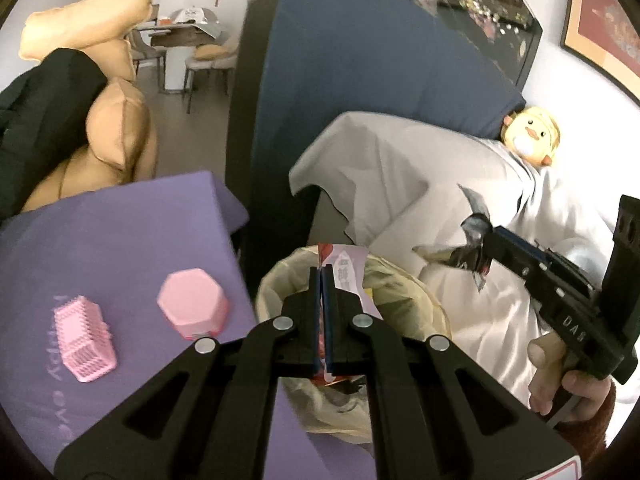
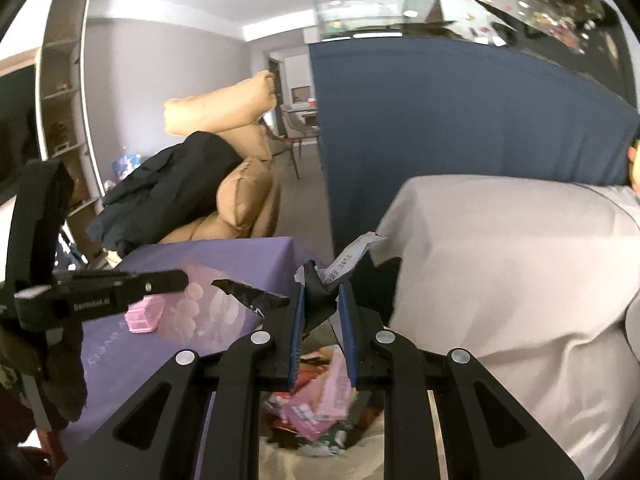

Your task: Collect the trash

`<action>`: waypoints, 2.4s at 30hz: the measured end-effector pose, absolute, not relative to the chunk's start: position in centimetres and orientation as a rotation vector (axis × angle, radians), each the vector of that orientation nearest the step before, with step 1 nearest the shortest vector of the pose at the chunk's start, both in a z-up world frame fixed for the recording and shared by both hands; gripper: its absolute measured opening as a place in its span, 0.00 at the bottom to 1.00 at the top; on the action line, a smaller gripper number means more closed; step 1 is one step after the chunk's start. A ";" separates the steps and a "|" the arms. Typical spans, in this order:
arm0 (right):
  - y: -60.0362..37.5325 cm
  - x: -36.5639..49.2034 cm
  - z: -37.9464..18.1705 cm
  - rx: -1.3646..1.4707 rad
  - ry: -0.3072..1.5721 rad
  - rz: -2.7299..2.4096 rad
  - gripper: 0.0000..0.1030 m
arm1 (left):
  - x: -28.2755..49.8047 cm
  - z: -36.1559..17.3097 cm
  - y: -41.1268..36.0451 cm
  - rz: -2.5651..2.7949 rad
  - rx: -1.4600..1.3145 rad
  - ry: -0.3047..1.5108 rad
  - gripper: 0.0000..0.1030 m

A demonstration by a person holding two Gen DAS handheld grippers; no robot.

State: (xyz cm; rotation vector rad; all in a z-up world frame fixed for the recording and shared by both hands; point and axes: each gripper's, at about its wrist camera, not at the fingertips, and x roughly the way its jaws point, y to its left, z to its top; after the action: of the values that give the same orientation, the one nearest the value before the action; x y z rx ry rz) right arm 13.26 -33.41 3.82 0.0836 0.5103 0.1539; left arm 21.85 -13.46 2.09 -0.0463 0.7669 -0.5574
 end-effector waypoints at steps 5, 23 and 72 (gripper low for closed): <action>-36.3 13.1 2.6 0.127 0.520 0.119 0.17 | 22.5 -0.5 -16.5 -0.588 -0.028 0.833 0.01; -39.1 13.4 -0.7 0.190 0.569 0.078 0.17 | 25.0 -5.3 -18.7 -0.599 -0.076 0.932 0.25; -26.0 6.7 -2.5 0.153 0.681 0.133 0.36 | 8.7 -2.5 -2.5 -0.285 -0.071 0.713 0.70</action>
State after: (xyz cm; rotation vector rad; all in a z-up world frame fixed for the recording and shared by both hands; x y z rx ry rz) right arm 6.73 -25.97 -2.49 0.1534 0.6811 0.1326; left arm 8.73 -2.52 -2.45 -0.0705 0.7132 -0.2848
